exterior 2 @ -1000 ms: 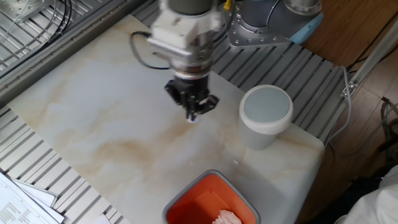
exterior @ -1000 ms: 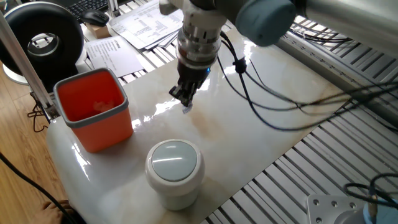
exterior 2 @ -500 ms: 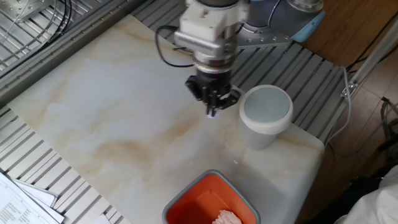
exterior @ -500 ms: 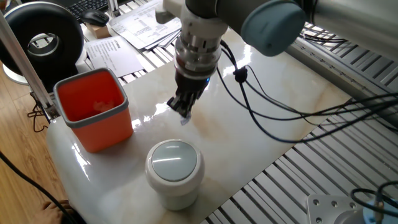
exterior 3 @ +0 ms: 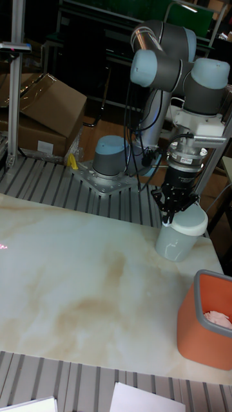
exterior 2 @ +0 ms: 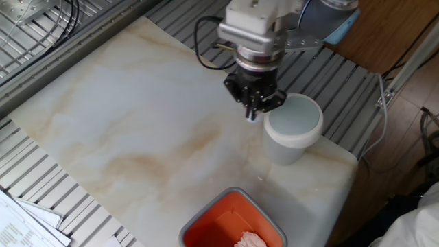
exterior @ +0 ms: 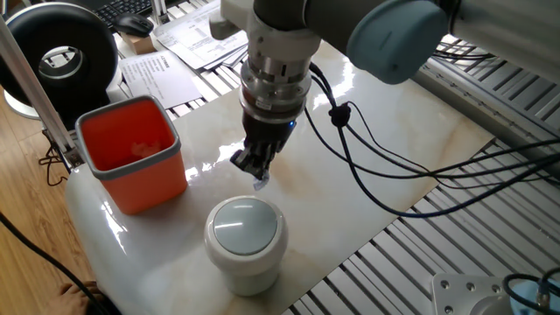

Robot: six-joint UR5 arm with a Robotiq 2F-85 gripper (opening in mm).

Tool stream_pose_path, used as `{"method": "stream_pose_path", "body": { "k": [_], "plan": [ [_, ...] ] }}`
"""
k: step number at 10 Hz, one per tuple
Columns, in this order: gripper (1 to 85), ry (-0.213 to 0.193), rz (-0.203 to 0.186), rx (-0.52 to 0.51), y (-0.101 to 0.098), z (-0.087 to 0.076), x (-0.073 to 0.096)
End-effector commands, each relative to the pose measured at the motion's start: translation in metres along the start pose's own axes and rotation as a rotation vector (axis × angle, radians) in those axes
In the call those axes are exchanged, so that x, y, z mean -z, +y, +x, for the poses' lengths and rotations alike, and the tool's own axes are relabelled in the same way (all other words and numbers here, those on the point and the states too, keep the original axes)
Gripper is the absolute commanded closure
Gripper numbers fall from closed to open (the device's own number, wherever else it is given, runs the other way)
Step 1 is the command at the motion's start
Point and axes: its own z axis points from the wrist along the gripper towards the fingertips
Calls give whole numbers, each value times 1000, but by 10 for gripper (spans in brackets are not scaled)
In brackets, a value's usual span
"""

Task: Put the garbage in the trash can

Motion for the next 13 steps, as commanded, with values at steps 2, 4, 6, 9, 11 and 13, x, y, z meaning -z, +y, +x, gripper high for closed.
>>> {"method": "stream_pose_path", "body": {
  "k": [2,4,6,9,11,13],
  "plan": [
    [847,0,-27,-41,29,8,10],
    [847,-6,-37,-64,48,6,8],
    [847,-15,-22,-68,53,4,-3],
    [847,-9,-12,-67,50,6,-12],
    [847,-16,-17,-65,48,7,-16],
    [730,13,5,-64,39,15,-18]
  ]
}}
